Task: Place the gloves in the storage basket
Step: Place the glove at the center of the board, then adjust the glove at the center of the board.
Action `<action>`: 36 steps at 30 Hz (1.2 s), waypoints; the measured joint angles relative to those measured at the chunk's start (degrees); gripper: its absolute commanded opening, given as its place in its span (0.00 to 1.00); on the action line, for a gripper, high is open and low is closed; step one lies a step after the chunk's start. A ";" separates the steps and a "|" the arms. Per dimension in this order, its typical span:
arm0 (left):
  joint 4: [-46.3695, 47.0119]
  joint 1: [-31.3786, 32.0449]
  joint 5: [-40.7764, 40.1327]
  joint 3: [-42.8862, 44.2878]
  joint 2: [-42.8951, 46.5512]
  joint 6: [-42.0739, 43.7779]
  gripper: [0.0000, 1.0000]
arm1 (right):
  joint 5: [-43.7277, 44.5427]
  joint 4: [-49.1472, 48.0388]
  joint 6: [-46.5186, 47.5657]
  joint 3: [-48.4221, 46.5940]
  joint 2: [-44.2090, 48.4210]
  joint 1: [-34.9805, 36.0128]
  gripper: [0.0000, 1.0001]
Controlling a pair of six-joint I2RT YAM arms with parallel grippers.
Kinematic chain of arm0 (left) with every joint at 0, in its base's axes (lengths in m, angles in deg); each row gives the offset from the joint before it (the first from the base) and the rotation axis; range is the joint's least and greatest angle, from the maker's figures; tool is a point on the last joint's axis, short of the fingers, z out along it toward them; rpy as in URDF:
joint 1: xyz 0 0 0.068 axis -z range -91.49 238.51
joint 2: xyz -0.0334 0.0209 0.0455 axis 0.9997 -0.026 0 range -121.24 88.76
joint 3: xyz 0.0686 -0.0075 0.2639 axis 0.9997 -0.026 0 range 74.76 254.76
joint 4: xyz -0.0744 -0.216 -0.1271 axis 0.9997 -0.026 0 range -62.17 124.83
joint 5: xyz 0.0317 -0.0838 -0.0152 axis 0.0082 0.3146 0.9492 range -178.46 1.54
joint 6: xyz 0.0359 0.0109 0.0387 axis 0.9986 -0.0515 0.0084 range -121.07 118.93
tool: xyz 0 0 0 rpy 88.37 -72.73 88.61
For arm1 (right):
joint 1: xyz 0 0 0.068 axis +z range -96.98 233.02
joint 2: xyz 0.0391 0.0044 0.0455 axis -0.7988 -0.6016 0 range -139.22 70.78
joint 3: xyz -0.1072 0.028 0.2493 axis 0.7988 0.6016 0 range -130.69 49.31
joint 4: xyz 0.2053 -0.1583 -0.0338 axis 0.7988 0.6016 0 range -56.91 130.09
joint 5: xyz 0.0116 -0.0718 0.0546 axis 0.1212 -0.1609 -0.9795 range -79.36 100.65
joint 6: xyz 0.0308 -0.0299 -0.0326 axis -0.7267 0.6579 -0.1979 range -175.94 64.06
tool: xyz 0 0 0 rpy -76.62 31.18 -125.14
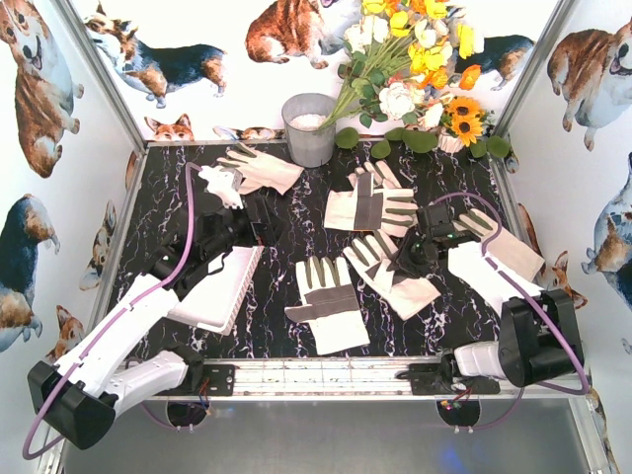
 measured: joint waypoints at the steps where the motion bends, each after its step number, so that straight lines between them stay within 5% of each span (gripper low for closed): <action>1: 0.00 -0.15 0.09 0.00 0.00 -0.13 1.00 | -0.11 0.09 0.31 0.00 -0.13 0.00 0.44; 5: -0.39 -0.98 0.72 0.00 0.00 -0.31 1.00 | -0.02 1.86 3.08 -1.36 -0.15 0.13 0.55; 16: -5.75 -7.02 1.51 1.33 0.55 0.22 1.00 | 2.38 5.25 8.96 -9.86 3.30 -0.31 0.60; 36: -11.93 -25.29 7.87 3.04 3.17 2.38 1.00 | -2.10 -4.70 2.97 -18.47 -21.62 -12.24 0.57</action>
